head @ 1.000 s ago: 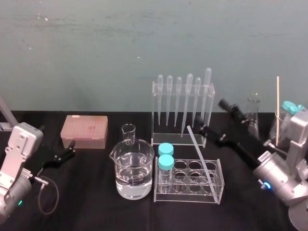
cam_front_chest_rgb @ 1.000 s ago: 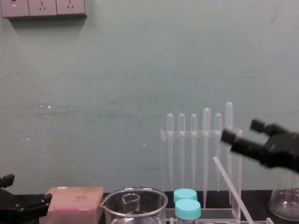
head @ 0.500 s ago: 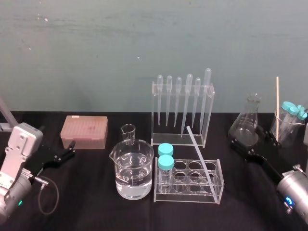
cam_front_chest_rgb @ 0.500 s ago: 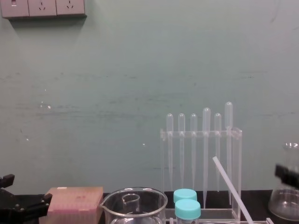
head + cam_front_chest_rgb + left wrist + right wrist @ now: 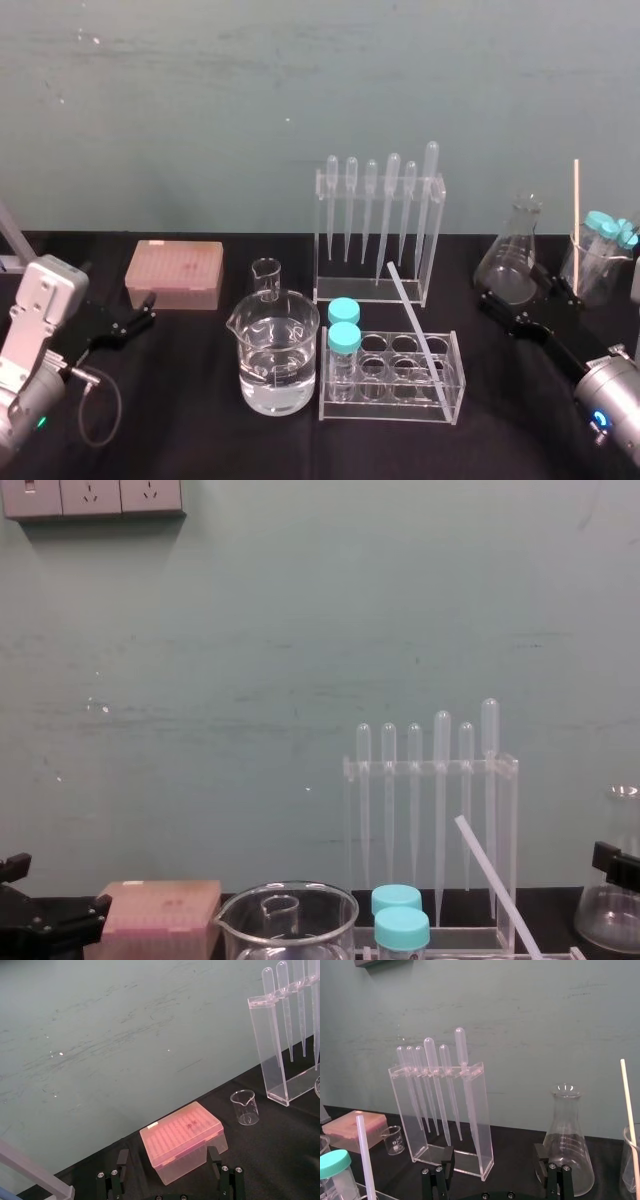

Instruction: Pick up the stirring rod with one hand, then place it down.

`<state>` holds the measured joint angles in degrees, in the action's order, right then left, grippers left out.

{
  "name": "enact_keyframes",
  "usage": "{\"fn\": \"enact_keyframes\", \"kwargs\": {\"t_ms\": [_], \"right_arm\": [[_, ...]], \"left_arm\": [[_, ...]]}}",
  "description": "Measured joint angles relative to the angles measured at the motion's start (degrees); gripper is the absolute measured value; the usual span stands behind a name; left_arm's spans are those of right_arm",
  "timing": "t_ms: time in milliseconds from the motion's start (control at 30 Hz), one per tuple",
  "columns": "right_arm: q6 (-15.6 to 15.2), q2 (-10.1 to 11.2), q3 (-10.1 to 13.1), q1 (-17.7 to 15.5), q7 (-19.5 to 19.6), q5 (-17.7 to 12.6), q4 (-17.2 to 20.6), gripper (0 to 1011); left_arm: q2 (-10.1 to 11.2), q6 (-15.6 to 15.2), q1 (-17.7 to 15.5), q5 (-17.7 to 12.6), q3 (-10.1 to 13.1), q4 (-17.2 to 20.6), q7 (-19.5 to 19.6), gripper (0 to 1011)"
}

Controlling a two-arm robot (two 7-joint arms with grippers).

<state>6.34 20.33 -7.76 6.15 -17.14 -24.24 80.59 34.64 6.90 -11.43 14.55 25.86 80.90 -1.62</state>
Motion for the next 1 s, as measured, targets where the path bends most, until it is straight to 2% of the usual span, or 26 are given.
{"fn": "enact_keyframes", "kwargs": {"t_ms": [1000], "right_arm": [[0.52,0.05,-0.15,0.20,-0.24,0.11,-0.05,1000]], "left_arm": [[0.00,0.00,-0.01,0.00,0.00,0.00,0.00,1000]]}}
